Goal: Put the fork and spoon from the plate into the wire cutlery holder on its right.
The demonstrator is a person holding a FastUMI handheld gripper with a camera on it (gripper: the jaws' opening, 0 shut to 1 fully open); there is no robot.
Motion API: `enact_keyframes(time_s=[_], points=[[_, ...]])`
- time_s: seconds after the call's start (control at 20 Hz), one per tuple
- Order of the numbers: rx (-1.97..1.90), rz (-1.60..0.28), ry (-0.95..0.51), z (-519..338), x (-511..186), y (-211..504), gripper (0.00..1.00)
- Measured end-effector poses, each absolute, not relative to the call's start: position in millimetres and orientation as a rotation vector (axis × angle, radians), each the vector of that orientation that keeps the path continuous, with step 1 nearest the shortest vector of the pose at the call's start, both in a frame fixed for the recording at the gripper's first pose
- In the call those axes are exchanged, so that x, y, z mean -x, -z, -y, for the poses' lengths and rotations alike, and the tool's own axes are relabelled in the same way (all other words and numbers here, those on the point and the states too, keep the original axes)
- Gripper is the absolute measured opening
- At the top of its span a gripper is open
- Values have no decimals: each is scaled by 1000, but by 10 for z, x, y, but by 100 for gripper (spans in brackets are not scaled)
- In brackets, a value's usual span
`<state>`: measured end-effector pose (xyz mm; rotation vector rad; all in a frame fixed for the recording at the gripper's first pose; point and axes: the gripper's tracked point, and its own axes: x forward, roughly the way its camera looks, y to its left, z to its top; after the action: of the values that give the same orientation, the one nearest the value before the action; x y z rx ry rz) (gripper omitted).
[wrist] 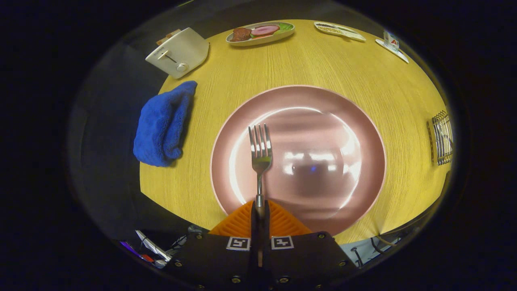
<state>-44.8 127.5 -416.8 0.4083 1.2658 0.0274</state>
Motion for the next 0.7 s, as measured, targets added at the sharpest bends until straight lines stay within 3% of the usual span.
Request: enact_keyframes(time_s=[0.7], points=[[-504, -1165, 46, -725, 331, 3789, 5]])
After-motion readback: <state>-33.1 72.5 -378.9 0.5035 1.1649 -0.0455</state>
